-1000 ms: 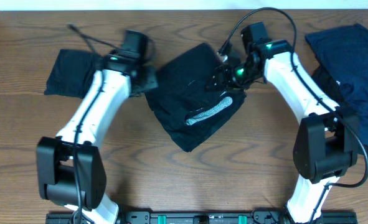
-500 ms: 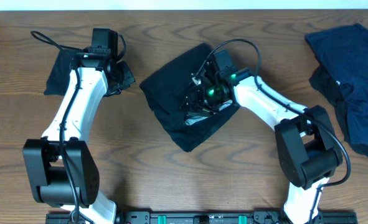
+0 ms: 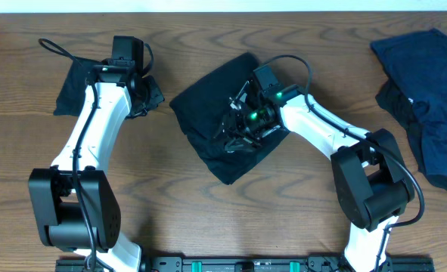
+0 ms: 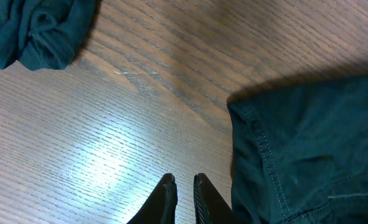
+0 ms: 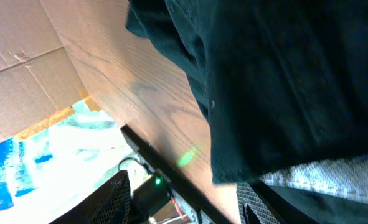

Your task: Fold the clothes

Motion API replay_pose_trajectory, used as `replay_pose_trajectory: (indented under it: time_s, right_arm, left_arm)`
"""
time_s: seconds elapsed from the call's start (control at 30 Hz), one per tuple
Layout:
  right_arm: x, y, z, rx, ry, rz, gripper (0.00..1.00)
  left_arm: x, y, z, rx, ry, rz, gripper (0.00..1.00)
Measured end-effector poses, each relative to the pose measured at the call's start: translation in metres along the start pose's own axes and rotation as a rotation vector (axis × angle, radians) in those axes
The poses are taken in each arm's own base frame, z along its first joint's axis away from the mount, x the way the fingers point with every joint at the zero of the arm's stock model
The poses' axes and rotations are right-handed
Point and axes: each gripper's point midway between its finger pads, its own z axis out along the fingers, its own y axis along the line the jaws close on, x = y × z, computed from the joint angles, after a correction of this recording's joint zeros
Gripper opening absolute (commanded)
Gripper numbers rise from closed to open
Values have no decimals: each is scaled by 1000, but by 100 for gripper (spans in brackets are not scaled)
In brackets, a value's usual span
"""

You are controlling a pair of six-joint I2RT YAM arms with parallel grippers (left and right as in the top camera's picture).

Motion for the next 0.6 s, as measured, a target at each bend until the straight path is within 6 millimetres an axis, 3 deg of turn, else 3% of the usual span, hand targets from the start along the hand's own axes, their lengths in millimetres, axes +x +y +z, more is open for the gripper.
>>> replay_pose_trajectory:
  time_s: [0.17, 0.43, 0.6]
  right_arm:
    - [3, -2, 0, 8, 10, 16, 54]
    - [-12, -10, 2, 74, -71, -21, 50]
    - [-20, -18, 1, 126, -119, -10, 37]
  left_arm:
    - [0, 0, 0, 0, 0, 0, 13]
    - [0, 0, 0, 0, 0, 0, 13]
    - [0, 0, 0, 0, 0, 0, 14]
